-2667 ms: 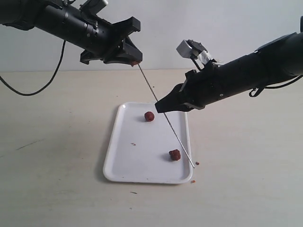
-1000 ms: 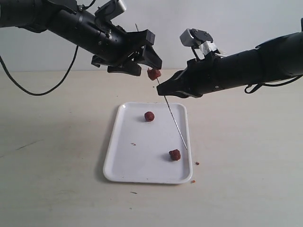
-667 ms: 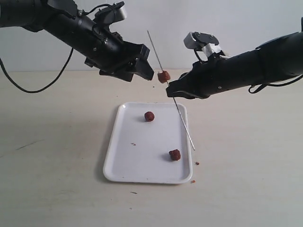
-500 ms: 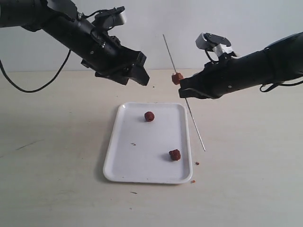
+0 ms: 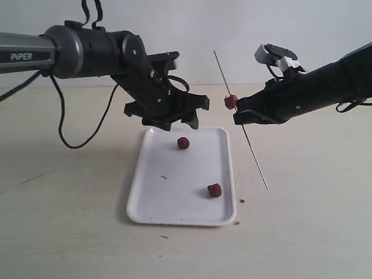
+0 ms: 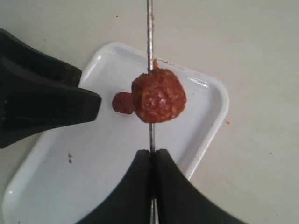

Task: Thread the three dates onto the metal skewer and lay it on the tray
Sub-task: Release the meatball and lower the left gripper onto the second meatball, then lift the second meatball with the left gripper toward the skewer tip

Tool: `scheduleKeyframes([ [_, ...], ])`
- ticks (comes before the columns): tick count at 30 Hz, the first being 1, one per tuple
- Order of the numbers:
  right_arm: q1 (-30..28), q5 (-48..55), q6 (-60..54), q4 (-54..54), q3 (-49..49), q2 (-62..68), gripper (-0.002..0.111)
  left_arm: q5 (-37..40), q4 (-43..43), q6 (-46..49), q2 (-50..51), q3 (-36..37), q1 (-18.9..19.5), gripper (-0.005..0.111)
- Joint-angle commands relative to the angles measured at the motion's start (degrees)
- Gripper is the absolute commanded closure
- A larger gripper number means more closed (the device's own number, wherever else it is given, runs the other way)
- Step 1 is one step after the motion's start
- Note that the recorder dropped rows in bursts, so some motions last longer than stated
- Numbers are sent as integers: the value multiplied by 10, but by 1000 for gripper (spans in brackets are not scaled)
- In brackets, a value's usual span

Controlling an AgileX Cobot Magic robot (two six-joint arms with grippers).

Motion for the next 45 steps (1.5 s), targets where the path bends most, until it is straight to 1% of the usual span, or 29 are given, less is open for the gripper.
scheduleKeyframes([
  [1,-2,-11,-2,-4,-6,-3,108,1,1,-78,46,-37,-1,45],
  [6,-2,-12,-1,-10,-6,-3,108,-10,6,-129,86,-75,-1,45],
  [9,-2,-14,-1,-10,-6,-3,108,-11,6,-155,97,-80,-1,45],
  [20,-2,-14,-1,-7,-6,-3,108,3,10,-158,101,-80,-1,45],
  [22,-2,-14,-1,-7,-6,-3,108,12,13,-158,101,-80,-1,50],
  [25,-2,-14,-2,-7,-6,-3,108,19,19,-158,101,-80,-1,60],
  [26,-2,-14,-2,-7,-6,-3,108,19,19,-158,101,-80,-1,61],
  [40,-2,-12,-2,-6,-6,-3,108,44,28,-162,109,-80,1,63],
  [42,-2,-12,-2,-6,-6,-3,108,44,28,-162,109,-80,1,67],
  [45,-2,-12,-2,-6,-6,-3,108,44,28,-162,109,-80,1,77],
])
